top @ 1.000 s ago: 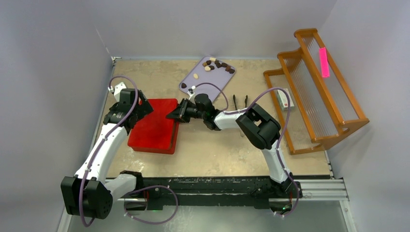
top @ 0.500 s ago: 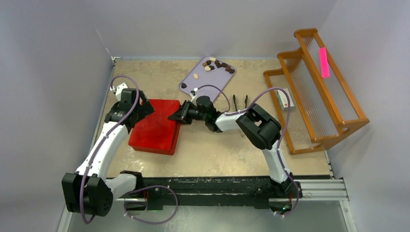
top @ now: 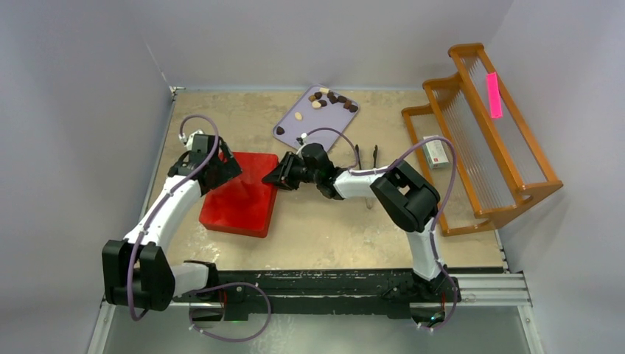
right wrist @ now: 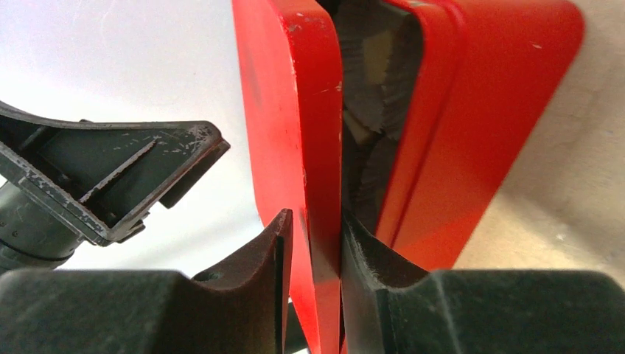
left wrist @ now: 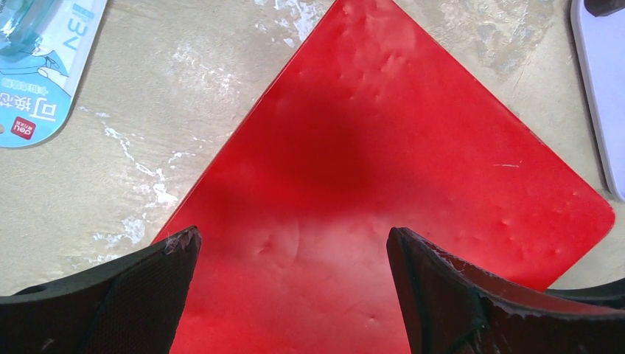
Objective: Pack the chocolate
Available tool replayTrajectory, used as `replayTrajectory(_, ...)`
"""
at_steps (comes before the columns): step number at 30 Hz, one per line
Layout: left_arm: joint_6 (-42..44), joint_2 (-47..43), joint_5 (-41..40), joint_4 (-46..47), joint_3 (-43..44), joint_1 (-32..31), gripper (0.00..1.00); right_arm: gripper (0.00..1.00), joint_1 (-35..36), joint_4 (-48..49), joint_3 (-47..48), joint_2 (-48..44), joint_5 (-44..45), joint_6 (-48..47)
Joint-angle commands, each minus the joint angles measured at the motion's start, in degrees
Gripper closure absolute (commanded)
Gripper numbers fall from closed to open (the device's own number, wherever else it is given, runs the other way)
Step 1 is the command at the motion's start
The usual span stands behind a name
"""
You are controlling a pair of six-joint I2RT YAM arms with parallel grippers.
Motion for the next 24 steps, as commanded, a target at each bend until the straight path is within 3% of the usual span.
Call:
replayTrajectory(1, -0.9, 1.07, 1.02, 2.38, -0.6, 0.44, 0.04, 0.68, -0.9, -5.41, -1.16, -4.02, 2.33, -1.67)
replayTrajectory(15, -0.83, 4.21, 2.85, 2.51, 0.38, 0.46, 0.05, 0.52, -1.53, -15.45, -0.73, -8.39, 9.15, -8.01)
replayTrajectory(21, -1.27, 5.61, 3.66, 2.59, 1.19, 0.52, 0.05, 0.52, -1.6, -21.26, 3.8, -7.41, 9.19, -11.96)
replayTrajectory(24, -1.25, 6.32, 3.54, 2.6, 1.09, 0.52, 0.05, 0.52, -1.57, -19.41, 5.03, -6.36, 7.03, -12.46)
